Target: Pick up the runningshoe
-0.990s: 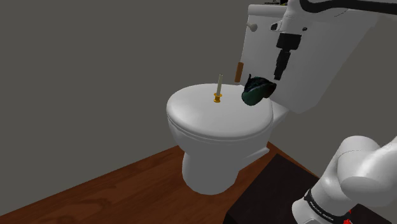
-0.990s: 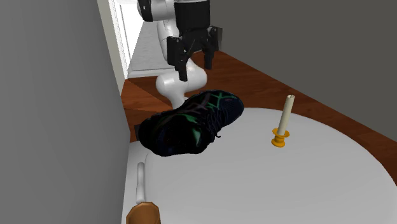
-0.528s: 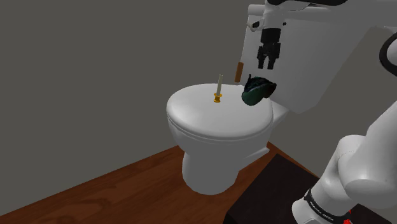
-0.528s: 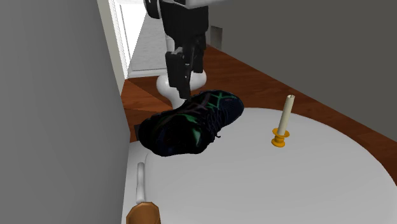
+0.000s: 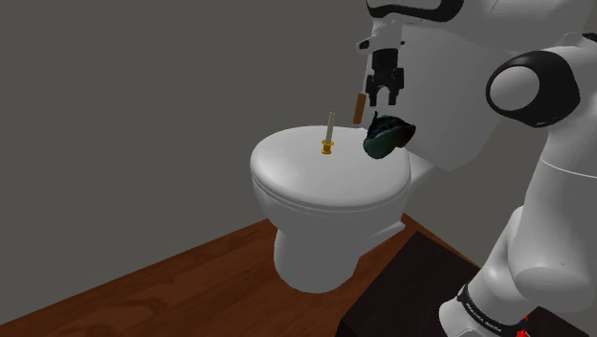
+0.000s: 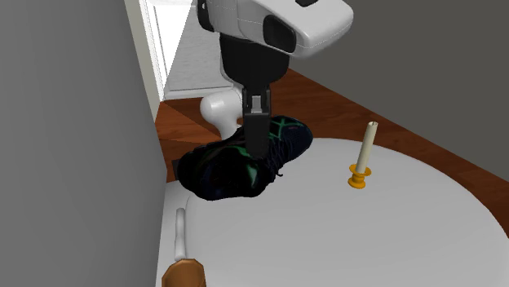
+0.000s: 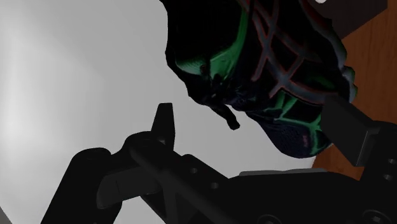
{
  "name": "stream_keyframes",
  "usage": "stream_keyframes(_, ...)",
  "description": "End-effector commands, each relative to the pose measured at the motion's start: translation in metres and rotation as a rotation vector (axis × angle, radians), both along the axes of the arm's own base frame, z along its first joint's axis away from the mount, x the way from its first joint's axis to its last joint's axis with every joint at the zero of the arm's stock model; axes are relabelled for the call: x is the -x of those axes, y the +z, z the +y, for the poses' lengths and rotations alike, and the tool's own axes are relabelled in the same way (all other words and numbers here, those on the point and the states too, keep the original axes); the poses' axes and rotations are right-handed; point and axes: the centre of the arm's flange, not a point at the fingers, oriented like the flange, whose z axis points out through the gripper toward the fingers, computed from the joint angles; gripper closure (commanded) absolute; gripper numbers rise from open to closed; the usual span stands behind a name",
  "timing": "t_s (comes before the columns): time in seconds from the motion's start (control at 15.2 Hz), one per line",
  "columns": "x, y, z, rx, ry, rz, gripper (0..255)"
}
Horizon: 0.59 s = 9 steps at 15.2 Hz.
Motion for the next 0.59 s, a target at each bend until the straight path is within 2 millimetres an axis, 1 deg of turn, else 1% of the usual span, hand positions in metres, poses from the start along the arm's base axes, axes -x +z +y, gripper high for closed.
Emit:
stream_keyframes(0.0, -0.0011, -0.0107, 0.0, -0.001, 0.003, 0.0, 0)
stream_keyframes(0.13, -0.0011, -0.019, 0.0, -0.001, 0.003, 0.0, 0)
stream_keyframes(0.2, -0.0011, -0.019, 0.0, -0.001, 0.003, 0.0, 0)
stream_keyframes(0.26, -0.0018, -0.0187, 0.0001, -0.001, 0.003, 0.0, 255)
stream_keyframes(0.53, -0.0019, -0.0182, 0.0, -0.001, 0.003, 0.0, 255)
